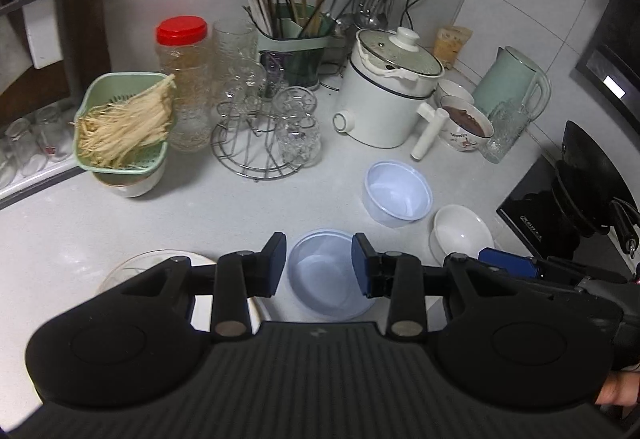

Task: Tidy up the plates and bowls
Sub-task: 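Lift the light blue bowl with both grippers toward the other blue bowl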

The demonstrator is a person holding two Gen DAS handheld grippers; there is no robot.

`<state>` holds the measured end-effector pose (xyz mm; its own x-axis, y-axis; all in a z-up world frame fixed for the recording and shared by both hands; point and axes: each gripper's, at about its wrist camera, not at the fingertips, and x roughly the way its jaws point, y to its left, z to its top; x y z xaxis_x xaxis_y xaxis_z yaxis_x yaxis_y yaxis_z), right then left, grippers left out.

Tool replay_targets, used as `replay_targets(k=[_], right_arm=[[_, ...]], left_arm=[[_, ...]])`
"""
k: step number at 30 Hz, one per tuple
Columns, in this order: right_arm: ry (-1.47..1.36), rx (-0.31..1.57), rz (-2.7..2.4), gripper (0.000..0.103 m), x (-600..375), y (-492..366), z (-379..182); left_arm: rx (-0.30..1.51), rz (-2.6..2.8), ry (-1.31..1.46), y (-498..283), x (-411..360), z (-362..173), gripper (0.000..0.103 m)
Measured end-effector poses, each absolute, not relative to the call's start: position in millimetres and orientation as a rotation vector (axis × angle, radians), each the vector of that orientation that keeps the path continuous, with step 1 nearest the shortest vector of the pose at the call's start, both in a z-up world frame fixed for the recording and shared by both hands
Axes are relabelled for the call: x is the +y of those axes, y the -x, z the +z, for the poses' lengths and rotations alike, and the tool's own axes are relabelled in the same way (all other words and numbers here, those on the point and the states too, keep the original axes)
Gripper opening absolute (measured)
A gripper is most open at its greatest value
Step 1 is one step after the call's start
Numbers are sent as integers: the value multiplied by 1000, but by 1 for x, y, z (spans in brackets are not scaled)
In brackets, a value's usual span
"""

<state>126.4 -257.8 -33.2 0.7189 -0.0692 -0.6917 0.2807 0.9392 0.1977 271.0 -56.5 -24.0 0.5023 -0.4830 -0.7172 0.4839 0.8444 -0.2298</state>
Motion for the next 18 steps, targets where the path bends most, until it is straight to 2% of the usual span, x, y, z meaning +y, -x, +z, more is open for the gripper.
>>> replay_targets(k=[13, 18], right_arm=[[-280, 746, -311, 48, -319, -129, -57], [-303, 760, -329, 48, -344, -138, -65]], left_arm=[[904, -629, -21, -303, -136, -56, 43], [920, -604, -31, -316, -156, -64, 50]])
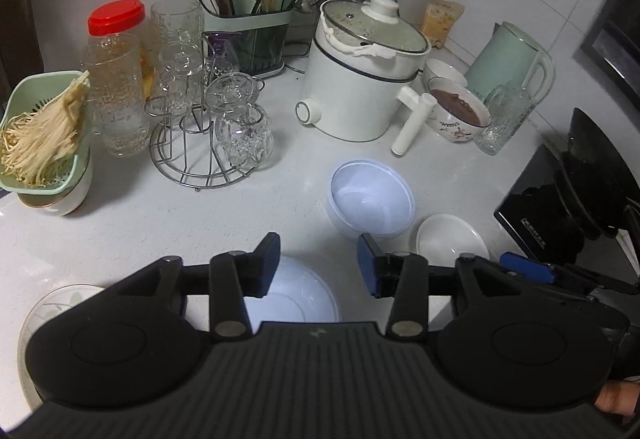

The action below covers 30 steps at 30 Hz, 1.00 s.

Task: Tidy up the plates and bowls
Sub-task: 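Lift the light blue bowl with both grippers toward the other blue bowl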

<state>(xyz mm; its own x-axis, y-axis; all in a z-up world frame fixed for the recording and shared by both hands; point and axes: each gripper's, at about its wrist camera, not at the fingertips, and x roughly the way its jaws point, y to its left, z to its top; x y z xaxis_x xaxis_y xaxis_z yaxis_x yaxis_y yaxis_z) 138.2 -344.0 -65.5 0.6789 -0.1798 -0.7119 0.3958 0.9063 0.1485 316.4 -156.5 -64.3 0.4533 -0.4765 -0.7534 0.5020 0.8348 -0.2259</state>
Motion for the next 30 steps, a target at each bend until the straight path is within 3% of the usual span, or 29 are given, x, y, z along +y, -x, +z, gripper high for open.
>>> replay_targets(k=[14, 17, 30], right_arm=[[-305, 785, -342, 48, -383, -178, -96], [-336, 789, -356, 59, -395, -184, -103], [-412, 775, -326, 59, -427, -250, -131]], left_arm=[[1050, -604, -12, -363, -209, -117, 55], [1073, -622, 2, -376, -222, -127, 55], [1151, -603, 22, -435, -256, -165, 54]])
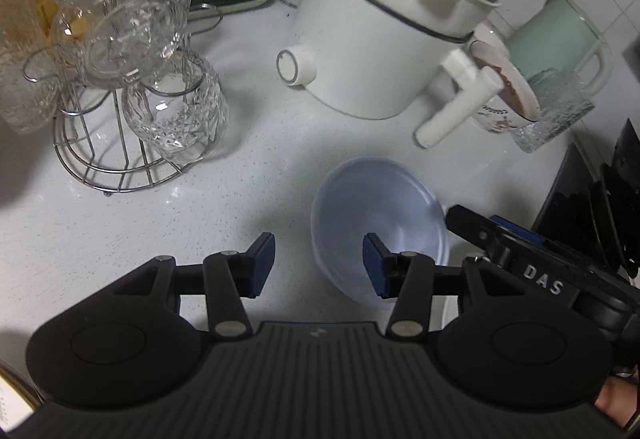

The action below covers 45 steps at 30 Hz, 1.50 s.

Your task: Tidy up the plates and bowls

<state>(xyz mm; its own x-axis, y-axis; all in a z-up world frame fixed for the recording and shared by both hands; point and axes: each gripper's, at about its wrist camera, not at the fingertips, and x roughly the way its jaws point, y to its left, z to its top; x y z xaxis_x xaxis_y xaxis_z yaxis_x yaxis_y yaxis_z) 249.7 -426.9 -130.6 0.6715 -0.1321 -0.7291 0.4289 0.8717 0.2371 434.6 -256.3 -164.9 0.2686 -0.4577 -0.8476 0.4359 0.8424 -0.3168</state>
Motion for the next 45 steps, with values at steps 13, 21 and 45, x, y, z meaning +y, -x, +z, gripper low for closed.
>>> replay_targets(k=[13, 21, 45], right_arm=[[-428, 861, -365, 53, -429, -287, -160], [-492, 897, -313, 29, -426, -300, -172], [-519, 832, -199, 28, -396, -261, -107]], left_arm=[[1204, -620, -35, -459, -265, -188, 38], [1198, -659, -32, -460, -269, -189, 28], [1118, -624, 128, -418, -213, -106, 28]])
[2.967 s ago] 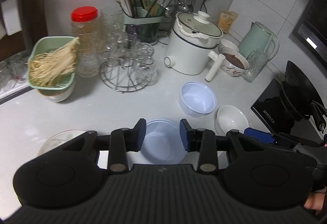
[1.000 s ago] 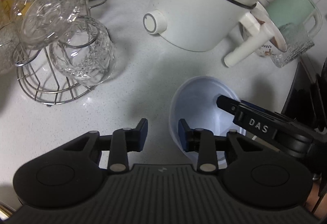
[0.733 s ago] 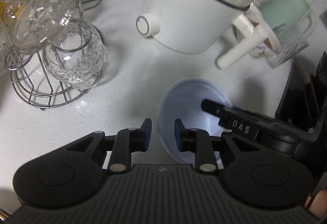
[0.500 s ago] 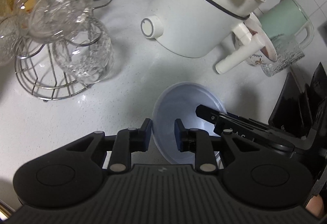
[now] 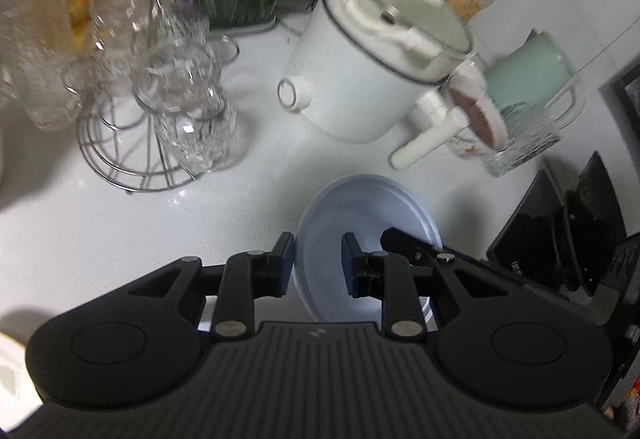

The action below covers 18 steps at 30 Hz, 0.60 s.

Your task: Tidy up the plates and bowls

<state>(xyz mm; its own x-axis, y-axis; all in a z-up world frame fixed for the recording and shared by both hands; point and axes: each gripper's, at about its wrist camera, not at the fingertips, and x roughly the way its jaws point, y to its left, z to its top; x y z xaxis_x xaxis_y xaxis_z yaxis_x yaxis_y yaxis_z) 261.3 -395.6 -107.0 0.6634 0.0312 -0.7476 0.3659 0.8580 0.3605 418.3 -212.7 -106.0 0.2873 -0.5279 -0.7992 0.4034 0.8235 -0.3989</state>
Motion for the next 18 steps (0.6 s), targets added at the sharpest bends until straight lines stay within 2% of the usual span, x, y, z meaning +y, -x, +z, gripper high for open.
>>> replay_targets(k=[9, 18], right_arm=[[-558, 795, -168, 28, -379, -236, -72], [-538, 809, -111, 28, -356, -225, -57]], left_arm=[[1065, -612, 176, -387, -181, -65, 28], [1046, -568, 227, -361, -146, -58, 28]])
